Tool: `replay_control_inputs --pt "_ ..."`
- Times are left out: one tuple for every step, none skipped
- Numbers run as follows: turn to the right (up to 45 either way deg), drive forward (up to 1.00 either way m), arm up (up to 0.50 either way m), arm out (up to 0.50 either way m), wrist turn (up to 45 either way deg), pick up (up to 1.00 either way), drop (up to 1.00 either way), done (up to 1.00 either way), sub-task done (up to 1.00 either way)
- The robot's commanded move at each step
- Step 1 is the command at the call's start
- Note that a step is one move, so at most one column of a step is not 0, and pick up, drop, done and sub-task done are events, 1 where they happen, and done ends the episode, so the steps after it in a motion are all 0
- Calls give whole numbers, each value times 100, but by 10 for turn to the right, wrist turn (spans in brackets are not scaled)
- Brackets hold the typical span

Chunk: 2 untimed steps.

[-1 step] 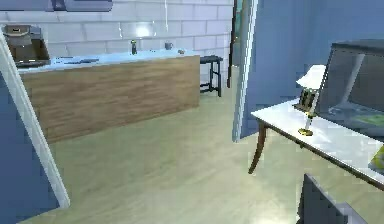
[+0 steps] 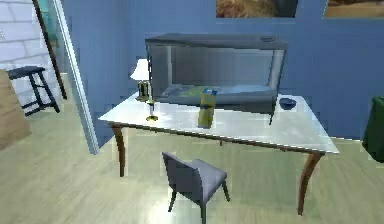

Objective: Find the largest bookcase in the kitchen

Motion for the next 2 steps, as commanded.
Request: replay_control_inputs --pt "120 0 0 0 0 0 0 0 0" --pt "0 15 0 0 0 0 0 0 0"
